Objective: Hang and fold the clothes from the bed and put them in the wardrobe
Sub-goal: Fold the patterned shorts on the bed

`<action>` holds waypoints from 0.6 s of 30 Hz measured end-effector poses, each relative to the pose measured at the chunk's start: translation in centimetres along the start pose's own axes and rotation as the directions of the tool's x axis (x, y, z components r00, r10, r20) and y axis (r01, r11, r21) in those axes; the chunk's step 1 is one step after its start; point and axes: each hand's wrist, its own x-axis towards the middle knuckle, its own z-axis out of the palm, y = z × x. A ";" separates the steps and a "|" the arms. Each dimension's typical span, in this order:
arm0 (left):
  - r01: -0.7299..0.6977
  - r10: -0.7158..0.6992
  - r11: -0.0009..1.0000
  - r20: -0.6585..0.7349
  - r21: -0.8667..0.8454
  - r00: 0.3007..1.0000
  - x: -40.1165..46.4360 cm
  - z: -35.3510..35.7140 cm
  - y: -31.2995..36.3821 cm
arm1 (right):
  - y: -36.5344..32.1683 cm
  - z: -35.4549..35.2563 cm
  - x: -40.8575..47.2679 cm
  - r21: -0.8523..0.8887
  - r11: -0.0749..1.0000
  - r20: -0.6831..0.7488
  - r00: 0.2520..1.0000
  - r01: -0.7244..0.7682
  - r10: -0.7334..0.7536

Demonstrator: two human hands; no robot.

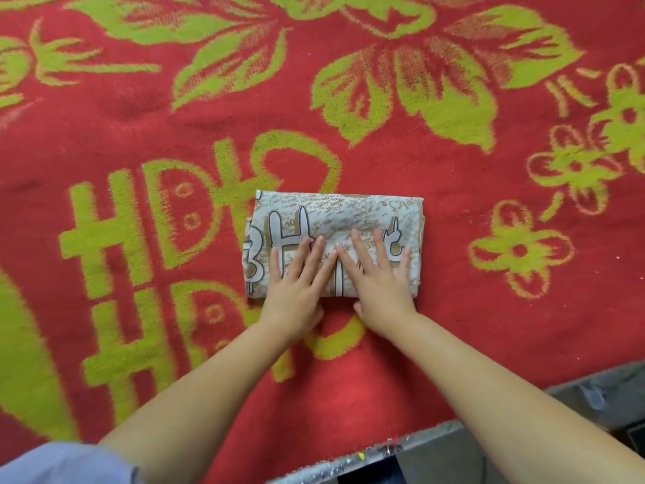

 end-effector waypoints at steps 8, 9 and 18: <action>0.099 -0.112 0.993 0.214 0.070 0.970 3.0 -3.1 -2.6 | 0.0 -3.8 2.0 0.063 0.997 0.080 0.996 -0.052 0.047; 0.117 -0.126 0.992 0.232 0.053 0.965 3.3 -4.9 -2.6 | 0.1 -5.5 2.1 0.080 0.995 0.091 0.994 -0.059 0.052; 0.148 -0.150 0.981 0.004 0.122 0.989 1.3 -27.1 -2.8 | -2.4 -26.9 -3.0 0.000 0.999 -0.121 0.992 -0.041 0.041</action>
